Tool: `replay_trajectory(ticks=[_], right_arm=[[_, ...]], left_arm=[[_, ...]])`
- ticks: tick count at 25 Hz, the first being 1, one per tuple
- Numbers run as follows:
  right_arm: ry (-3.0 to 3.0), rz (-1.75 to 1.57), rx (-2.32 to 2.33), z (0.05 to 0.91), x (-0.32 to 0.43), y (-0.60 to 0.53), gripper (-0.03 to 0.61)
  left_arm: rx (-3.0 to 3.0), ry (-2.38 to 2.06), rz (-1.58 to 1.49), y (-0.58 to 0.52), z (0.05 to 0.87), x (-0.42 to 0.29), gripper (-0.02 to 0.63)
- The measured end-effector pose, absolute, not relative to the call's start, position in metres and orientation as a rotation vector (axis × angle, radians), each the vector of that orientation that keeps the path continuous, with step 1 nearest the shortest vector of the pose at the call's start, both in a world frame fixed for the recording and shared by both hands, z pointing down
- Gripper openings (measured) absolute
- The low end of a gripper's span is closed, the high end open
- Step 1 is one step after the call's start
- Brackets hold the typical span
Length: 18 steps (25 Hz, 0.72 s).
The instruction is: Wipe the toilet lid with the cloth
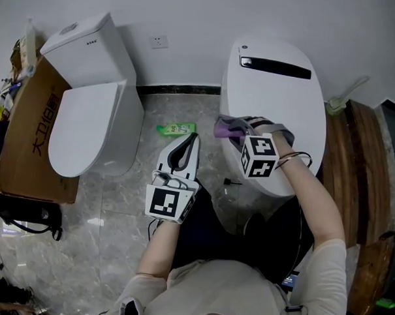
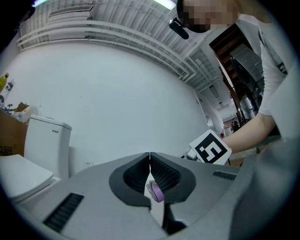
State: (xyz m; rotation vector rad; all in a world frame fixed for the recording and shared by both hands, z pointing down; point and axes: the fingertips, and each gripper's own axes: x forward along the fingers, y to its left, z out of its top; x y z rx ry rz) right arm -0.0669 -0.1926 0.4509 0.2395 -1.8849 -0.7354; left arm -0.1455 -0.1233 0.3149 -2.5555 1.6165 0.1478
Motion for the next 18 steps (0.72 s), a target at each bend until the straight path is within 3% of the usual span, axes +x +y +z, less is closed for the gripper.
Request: replay_trajectory(ticks=[12, 18], right_arm=[[-2.609, -0.597, 1.002, 0.322, -0.075, -0.162, 0.081], [-2.795, -0.492, 1.217, 0.302, -0.063, -0.148, 0.081]], left_arm=[[-2.531, 1.632, 0.153, -0.129, 0.311, -0.152, 0.015], [-2.541, 1.636, 0.17, -0.129, 0.313, -0.149, 0.015]])
